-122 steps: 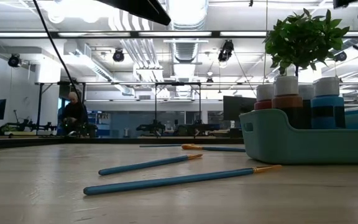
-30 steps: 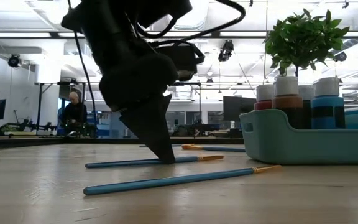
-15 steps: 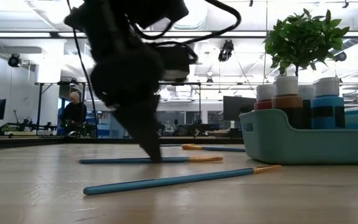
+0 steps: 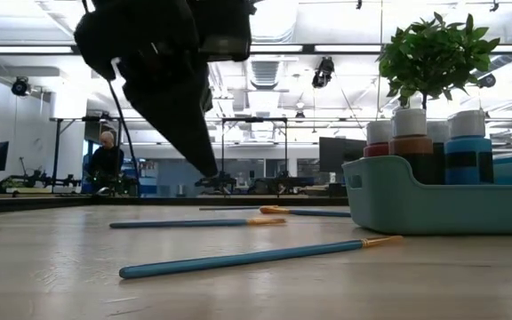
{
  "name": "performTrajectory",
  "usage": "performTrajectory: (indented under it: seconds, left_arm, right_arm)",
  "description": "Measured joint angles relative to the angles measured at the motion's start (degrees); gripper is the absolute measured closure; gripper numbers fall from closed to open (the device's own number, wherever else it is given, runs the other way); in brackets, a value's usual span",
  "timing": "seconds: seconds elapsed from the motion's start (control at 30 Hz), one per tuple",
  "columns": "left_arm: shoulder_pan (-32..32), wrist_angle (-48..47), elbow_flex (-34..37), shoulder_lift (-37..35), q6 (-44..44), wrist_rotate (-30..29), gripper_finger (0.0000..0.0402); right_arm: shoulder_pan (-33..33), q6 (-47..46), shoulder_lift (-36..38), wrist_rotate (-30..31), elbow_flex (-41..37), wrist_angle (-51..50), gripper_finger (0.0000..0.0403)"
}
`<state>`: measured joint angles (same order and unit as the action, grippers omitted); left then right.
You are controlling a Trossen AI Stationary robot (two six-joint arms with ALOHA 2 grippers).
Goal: Pick & Place Paint Supplies
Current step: Put the blue paintbrush into the blue bin
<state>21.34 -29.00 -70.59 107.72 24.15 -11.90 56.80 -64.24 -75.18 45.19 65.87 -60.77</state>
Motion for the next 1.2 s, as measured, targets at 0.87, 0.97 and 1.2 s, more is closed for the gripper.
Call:
performTrajectory:
  seconds: [0.87, 0.97, 1.2]
  left_arm:
    - [-23.0, 5.3, 2.7, 0.0, -13.4, -2.2, 0.0219]
    - [-25.8, 4.7, 2.7, 0.0, -14.4, 2.0, 0.0218]
    - [-29.3, 3.9, 4.2, 0.0, -14.3, 7.3, 0.0218]
  right_arm:
    - [1.1, 2.0, 0.0, 0.0, 0.4, 2.6, 0.0221]
    - [1.6, 2.0, 0.0, 0.0, 0.4, 2.7, 0.0221]
    - [2.6, 1.9, 0.0, 0.0, 0.4, 2.9, 0.0221]
